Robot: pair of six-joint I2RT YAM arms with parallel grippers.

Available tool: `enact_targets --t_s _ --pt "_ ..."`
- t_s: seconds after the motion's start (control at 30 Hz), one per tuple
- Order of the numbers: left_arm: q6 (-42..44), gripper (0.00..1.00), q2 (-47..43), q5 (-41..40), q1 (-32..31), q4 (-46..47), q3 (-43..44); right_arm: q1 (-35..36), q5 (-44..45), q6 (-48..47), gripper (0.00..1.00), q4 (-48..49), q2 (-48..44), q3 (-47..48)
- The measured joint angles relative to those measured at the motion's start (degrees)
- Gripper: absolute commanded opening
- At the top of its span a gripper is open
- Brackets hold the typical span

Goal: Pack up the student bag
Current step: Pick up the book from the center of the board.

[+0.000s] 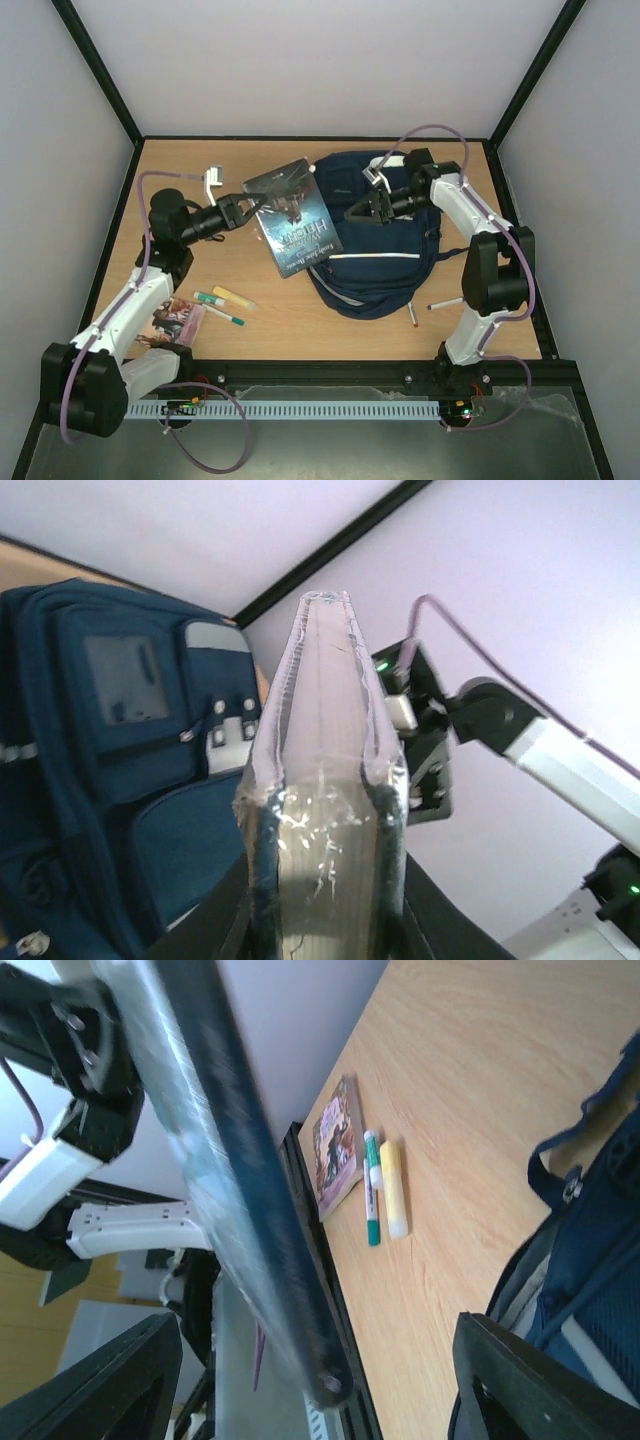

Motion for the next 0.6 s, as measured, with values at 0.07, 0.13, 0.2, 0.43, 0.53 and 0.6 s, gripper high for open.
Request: enact_targets --t_s 0.07,0.13,0.2,0.43,0.53,0.6 --pt "-0.07 0.02 1.60 1.95 -0.35 2.05 2.08 -0.96 -1.27 -3.82 0.75 -2.23 -0.55 -3.21" --pt "-0.26 0.02 2.67 3.10 -0.72 3.87 3.61 -1.07 -2.58 -7.56 0.76 -4.59 -0.55 -5.42" --pt "-0.94 0.02 3.32 4.09 -1.07 6.12 4.22 -1.03 -3.96 -10.62 0.76 -6.60 -0.55 -6.69" --pt "-5.05 0.03 7.21 5.70 -3.56 12.57 4.42 -0.39 -8.72 -16.76 0.76 -10.32 -0.55 -6.82" --pt "-6.12 0.02 8.76 5.77 -4.90 14.12 4.42 0.26 -10.40 -21.05 0.69 -13.97 -0.55 -5.81" --pt "-6.51 0.02 9.70 5.70 -5.66 15.10 4.42 1.07 -11.26 -23.06 0.53 -15.63 -0.55 -5.31"
